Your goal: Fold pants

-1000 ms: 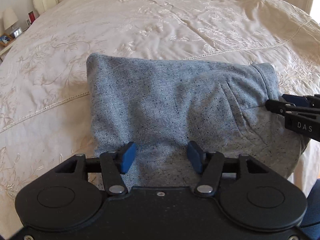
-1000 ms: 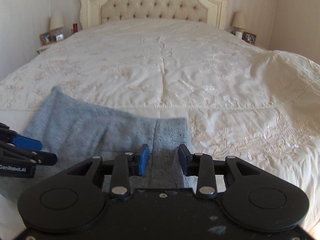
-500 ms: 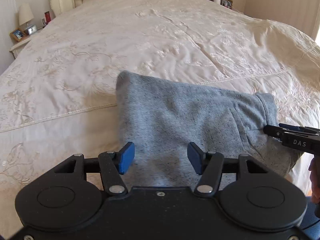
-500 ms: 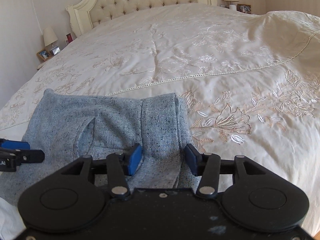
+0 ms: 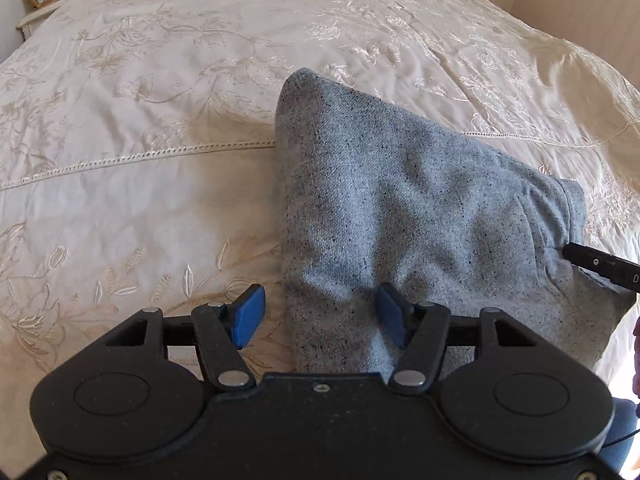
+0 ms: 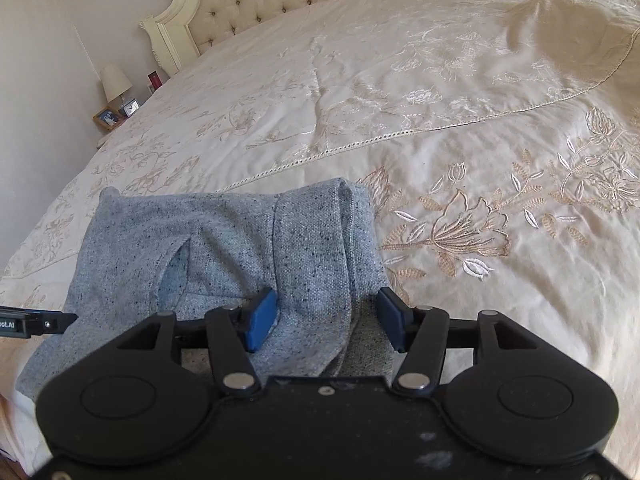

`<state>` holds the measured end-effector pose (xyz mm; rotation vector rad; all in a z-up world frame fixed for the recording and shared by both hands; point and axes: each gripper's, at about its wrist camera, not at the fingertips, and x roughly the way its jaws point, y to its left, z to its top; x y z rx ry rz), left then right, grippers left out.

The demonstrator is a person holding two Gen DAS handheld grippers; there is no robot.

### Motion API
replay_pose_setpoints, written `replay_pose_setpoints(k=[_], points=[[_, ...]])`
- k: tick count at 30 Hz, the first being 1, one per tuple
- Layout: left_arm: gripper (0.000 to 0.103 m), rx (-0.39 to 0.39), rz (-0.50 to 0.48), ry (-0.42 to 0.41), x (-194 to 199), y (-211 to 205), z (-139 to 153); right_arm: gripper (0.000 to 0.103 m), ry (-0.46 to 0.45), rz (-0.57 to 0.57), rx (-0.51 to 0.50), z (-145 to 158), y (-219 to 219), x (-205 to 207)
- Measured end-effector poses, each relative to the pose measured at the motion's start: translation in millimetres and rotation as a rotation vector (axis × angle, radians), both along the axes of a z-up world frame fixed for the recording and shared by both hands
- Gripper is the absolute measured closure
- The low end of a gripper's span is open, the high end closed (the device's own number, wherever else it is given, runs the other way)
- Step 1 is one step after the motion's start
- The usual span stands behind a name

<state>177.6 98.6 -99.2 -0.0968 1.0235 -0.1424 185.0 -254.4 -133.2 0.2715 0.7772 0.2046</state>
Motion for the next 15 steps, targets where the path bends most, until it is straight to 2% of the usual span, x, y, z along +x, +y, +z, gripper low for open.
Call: replay_pose_setpoints(k=[4,8,11,15], points=[[0.038,0.033,-0.042,-0.016,4.9,-5.1,0.6,0.042,0.026,0.009,0.034,1.2,-7.4,4.8],[0.025,0.033,-0.042,-0.018,10.0,-2.1,-9.0,0.042,0.054,-0.050,0.091,8.4,-20.7,5.4],[0.016,0.010,-0.033,-0.009,17.1,2.4,-17.3,0.041,0.071,-0.012,0.104,0.6,-27.4,11.1],[0.011,-0.043,-0.054,0.013,24.5,12.2,-19.4,0.041,0.125,0.001,0.268,-19.5,-49.7,23.6]])
